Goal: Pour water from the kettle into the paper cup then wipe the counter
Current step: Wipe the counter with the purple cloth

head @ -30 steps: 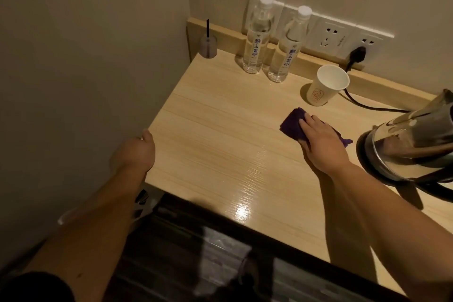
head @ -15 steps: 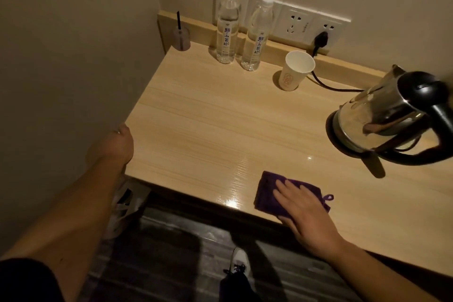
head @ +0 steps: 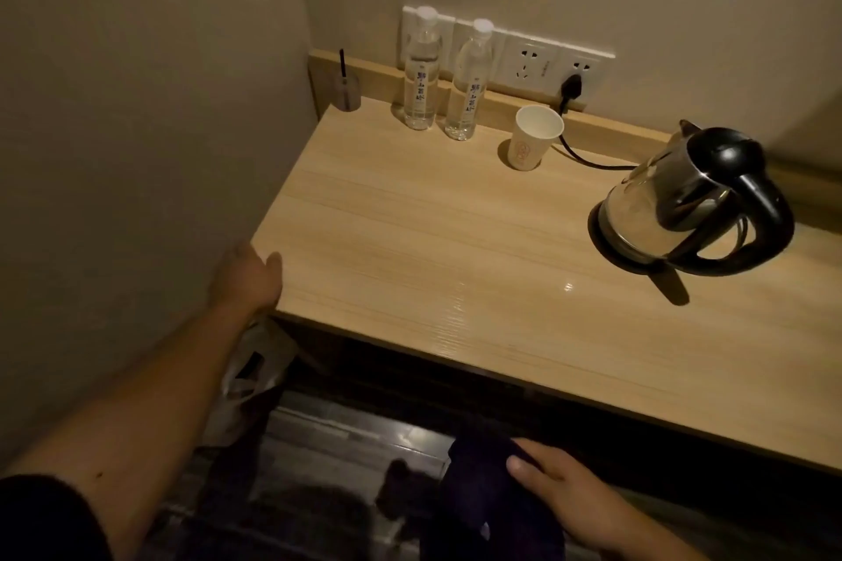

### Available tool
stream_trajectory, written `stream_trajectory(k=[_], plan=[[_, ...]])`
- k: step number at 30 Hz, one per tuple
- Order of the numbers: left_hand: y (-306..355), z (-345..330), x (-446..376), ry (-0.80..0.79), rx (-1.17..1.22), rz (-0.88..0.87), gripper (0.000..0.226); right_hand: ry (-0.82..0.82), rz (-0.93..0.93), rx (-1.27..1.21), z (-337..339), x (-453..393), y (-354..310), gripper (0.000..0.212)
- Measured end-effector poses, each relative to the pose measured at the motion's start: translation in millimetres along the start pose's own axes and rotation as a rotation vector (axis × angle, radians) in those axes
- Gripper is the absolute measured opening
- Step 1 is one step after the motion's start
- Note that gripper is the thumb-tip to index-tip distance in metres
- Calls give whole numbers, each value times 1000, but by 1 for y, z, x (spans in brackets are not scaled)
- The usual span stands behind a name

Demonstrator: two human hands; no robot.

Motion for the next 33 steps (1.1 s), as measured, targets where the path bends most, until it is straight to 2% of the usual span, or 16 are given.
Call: stream_trajectory(k=[2, 4, 7, 9, 11, 12, 15, 17, 19, 23, 27, 30, 33], plan=[[9, -2, 39, -9, -65, -125, 71, -19, -66, -137, -5, 2, -17, 30], [27, -1, 90, -78, -59, -299, 70, -71, -97, -132, -7, -1, -40, 30], [54, 3, 176, -450, 143, -456, 74, -189, -78, -91, -9, -10, -80, 31], [75, 8, 228, -685, 94, -562, 83, -226, -18, -56, -7, -17, -108, 31], [93, 15, 260, -829, 22, -639, 80, -278, 64, 36, -3, -25, -137, 33], [101, 20, 266, -844, -22, -668, 77, -303, 101, 100, 0, -29, -151, 30], [124, 43, 267, -707, -185, -773, 55, -324, 199, 321, 14, -38, -186, 20], [133, 57, 264, -658, -212, -793, 36, -323, 219, 384, 24, -41, -200, 25], [138, 67, 263, -629, -228, -807, 26, -351, 234, 452, 32, -43, -211, 28], [146, 72, 250, -547, -335, -868, 21, -399, 261, 650, 52, -55, -218, 24], [155, 69, 220, -473, -428, -896, 19, -364, 257, 730, 68, -82, -213, 22], [165, 72, 184, -364, -482, -914, 21, -273, 254, 762, 78, -113, -214, 15], [181, 85, 143, -165, -490, -988, 20, -93, 324, 831, 89, -154, -230, 12]])
Point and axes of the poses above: each hand's wrist, its own x-axis away from the middle knuckle, its own z-axis out of the back of the hand, y = z × x, the point moved 8 cm from there along -x, towards the middle knuckle, and after that the axes turned 10 degrees about z, right-handed, at the moved point
